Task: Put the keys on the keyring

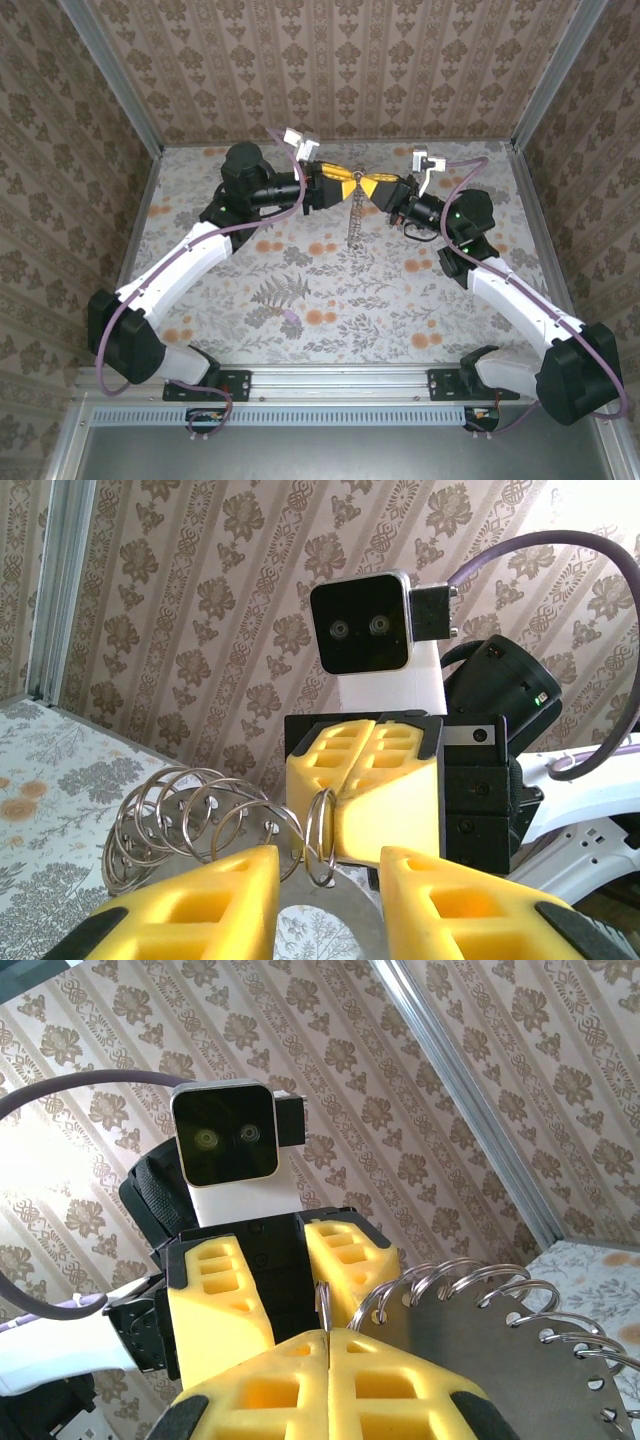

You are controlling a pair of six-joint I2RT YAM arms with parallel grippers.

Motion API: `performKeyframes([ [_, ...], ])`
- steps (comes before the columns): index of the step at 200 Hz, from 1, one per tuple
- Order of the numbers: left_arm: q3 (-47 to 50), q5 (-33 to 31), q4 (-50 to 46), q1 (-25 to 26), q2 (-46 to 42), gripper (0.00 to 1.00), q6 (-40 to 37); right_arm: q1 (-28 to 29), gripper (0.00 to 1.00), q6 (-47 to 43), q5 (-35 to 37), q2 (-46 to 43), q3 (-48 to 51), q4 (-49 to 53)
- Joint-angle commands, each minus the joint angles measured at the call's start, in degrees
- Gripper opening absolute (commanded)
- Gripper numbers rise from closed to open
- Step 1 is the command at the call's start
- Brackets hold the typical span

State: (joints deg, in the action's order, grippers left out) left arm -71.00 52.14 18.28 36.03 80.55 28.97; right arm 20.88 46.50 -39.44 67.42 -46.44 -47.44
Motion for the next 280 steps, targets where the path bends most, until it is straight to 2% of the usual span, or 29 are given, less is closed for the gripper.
performKeyframes([
  [1, -1.60, 0.60, 2.44, 0.68, 0.21, 0.29, 0.87, -0.14, 0.00, 0.43, 0.59, -0.05, -0.94, -3.62],
  [53, -1.97, 0.38, 2.79, 1.09, 0.69, 0.15, 0.96, -0.14, 0.00, 0.43, 0.65, 0.43, -0.91, -3.32],
  [94, -2.31, 0.16, 2.88, 1.59, 1.32, 0.00, 0.83, -0.11, 0.00, 0.44, 0.52, 0.52, -0.74, -2.93],
  [130, -2.67, -0.93, 1.53, 1.67, 1.47, 0.00, -0.13, -0.27, 0.00, -0.47, 1.06, -0.07, -1.15, 0.46],
  [147, -3.30, -1.34, -1.63, 1.52, 1.23, 0.00, -2.36, -1.44, 0.26, -1.31, 1.73, -1.73, -1.22, 4.37],
  [159, -3.90, -1.40, -4.34, 1.38, 0.97, 0.00, -4.38, -2.77, 0.34, -1.74, 1.97, -3.43, -0.95, 6.92],
  [213, -7.60, 0.43, -17.96, 0.05, 0.04, 0.00, -13.35, -7.48, 0.42, -4.90, -2.31, -8.08, -2.72, 18.38],
  [236, -10.48, 1.91, -25.23, -0.39, 0.41, 0.00, -17.93, -7.71, 0.47, -6.82, -7.19, -6.81, -5.30, 21.16],
  [280, -17.00, 5.57, -39.17, -0.61, 2.96, 0.00, -26.27, -6.86, 0.47, -7.30, -14.18, -3.56, -8.86, 22.17],
])
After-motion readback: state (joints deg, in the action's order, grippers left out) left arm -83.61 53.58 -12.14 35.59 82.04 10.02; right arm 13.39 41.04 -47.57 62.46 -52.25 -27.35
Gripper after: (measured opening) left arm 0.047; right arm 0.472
